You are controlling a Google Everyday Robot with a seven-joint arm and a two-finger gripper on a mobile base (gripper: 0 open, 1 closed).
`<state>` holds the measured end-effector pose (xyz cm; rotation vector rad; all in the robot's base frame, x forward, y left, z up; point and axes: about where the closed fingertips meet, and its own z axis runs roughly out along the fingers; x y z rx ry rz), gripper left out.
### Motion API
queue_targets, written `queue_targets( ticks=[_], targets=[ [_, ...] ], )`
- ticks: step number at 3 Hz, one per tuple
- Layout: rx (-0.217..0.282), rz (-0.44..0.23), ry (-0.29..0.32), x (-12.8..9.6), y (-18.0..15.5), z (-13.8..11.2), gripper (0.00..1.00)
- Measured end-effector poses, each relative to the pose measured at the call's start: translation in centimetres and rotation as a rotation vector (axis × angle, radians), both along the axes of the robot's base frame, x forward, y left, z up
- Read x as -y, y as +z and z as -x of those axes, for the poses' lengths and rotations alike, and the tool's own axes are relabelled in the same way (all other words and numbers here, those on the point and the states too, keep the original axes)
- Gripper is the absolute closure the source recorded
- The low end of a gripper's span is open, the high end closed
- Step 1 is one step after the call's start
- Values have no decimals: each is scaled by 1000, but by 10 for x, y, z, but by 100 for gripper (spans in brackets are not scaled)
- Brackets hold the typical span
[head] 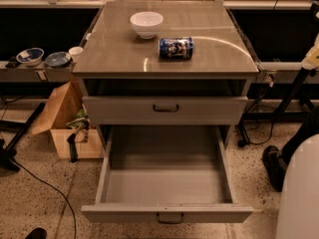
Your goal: Pick pepsi can from middle drawer and place on counter
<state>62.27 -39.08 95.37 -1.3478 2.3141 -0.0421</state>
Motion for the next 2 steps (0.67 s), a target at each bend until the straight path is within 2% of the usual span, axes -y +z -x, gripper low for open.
queue_targets(
  ticks=[1, 2],
  targets=[
    [26, -50, -35, 9, 8, 9, 0],
    [42, -94, -60, 21, 29, 38, 0]
  ],
)
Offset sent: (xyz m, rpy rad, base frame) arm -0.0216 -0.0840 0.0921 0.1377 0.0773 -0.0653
